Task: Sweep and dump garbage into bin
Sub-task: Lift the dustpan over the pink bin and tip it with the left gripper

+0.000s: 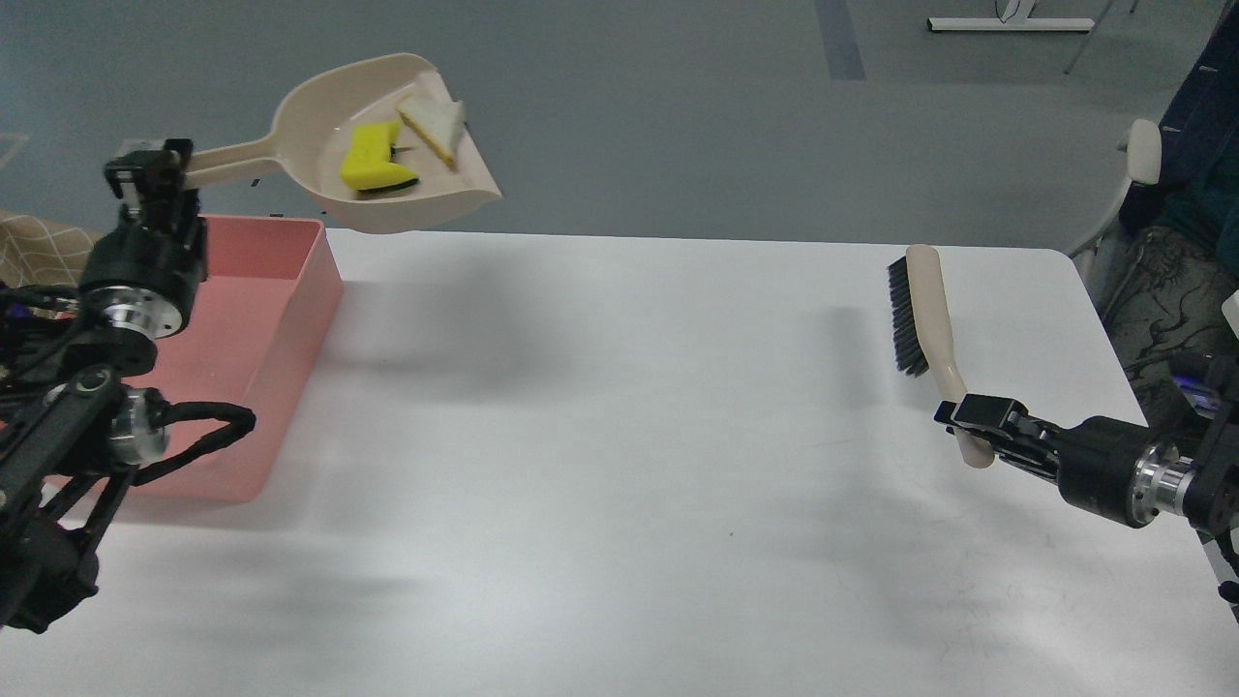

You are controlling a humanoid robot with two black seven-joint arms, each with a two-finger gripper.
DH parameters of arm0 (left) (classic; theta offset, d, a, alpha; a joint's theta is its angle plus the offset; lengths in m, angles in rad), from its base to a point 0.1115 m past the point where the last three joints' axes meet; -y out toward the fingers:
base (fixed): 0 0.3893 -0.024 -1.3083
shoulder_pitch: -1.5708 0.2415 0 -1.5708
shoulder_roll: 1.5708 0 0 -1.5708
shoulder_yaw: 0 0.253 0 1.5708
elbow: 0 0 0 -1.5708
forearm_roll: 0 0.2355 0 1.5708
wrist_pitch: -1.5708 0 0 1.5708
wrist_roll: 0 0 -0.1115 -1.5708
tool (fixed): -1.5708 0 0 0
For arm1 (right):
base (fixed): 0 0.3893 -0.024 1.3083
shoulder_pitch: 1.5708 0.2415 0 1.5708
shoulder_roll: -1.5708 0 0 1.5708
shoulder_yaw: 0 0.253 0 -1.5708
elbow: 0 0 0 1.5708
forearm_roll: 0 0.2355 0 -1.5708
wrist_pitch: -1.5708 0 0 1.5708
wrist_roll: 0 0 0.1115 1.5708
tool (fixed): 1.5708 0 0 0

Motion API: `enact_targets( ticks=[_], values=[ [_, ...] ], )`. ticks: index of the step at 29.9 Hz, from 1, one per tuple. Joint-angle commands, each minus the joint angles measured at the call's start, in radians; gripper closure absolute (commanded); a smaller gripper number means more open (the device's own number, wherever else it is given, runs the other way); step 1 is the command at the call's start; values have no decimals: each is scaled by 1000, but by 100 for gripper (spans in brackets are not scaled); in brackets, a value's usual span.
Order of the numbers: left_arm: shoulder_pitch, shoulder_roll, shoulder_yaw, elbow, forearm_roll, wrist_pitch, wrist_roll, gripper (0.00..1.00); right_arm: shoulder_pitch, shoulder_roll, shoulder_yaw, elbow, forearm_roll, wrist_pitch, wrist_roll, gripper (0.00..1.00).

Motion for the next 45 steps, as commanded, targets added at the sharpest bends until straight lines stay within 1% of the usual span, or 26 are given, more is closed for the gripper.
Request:
enact_targets(
  ticks=[1, 5, 7, 8, 9, 10, 11, 12, 13, 15, 18, 21, 22, 23, 26, 27, 31, 33, 36, 38, 39, 40, 42, 43, 44, 45],
  values=[
    [118, 107, -116, 4, -110, -36, -1, 100, -6, 6, 0, 4, 0, 0, 1, 100],
    [240, 167, -197, 10, -146, -74, -12, 100, -6, 11, 0, 5, 0, 0, 1, 100],
    [319, 195, -265, 24, -130, -100, -26, 100, -6, 15, -2, 7, 0, 0, 1, 100],
    [336, 202, -277, 27, -127, -106, -35, 100, -7, 17, -2, 7, 0, 0, 1, 100],
    [355, 215, -288, 31, -120, -110, -49, 100, -9, 17, -2, 7, 0, 0, 1, 100],
    [387, 253, -294, 42, -95, -113, -84, 100, -10, 17, -2, 7, 0, 0, 1, 100],
    [402, 274, -294, 50, -75, -113, -105, 100, -10, 18, -2, 7, 0, 0, 1, 100],
    [425, 311, -293, 66, -26, -113, -151, 100, -12, 18, -3, 8, 0, 0, 1, 100],
    [436, 334, -293, 86, 23, -113, -183, 100, -13, 18, -5, 8, 0, 0, 1, 100],
    [438, 353, -291, 103, 64, -113, -202, 100, -18, 18, -3, 8, 0, 0, 1, 100],
    [439, 389, -291, 129, 162, -111, -216, 100, -19, 21, -2, 8, 0, 0, 1, 100],
    [442, 413, -291, 129, 282, -105, -266, 100, -19, 35, -3, 8, 0, 0, 1, 100],
    [442, 413, -291, 129, 282, -105, -267, 100, -19, 35, -3, 8, 0, 0, 1, 100],
    [442, 419, -291, 129, 349, -100, -280, 100, -19, 41, -5, 8, 0, 0, 1, 100],
    [439, 434, -290, 129, 523, -67, -311, 100, -21, 47, -5, 10, 0, 0, 1, 100],
    [439, 436, -288, 129, 583, -42, -325, 100, -19, 47, -5, 8, 0, 0, 1, 100],
    [438, 449, -286, 129, 699, 2, -334, 100, -19, 47, -5, 10, 0, 0, 1, 100],
    [438, 478, -285, 129, 761, 31, -336, 100, -21, 52, -5, 10, 0, 0, 1, 100],
    [430, 508, -285, 128, 764, 53, -336, 100, -21, 55, -5, 8, 0, 0, 1, 100],
    [419, 529, -291, 125, 741, 53, -333, 100, -21, 55, -6, 10, 0, 0, 1, 100],
    [393, 538, -291, 122, 714, 49, -333, 100, -21, 55, -5, 8, 0, 0, 1, 100],
    [393, 538, -291, 122, 714, 48, -333, 100, -21, 55, -5, 8, 0, 0, 1, 100],
    [308, 548, -280, 114, 617, 21, -325, 100, -19, 55, -2, 8, -2, 0, 1, 100],
    [289, 548, -280, 114, 597, 4, -323, 100, -18, 55, -2, 8, -2, 0, 1, 100],
    [257, 545, -280, 110, 565, -40, -313, 100, -16, 55, -2, 8, -2, 0, 1, 100],
    [241, 545, -280, 103, 551, -66, -304, 100, -15, 55, 0, 8, -2, 0, 1, 100]
  ],
)
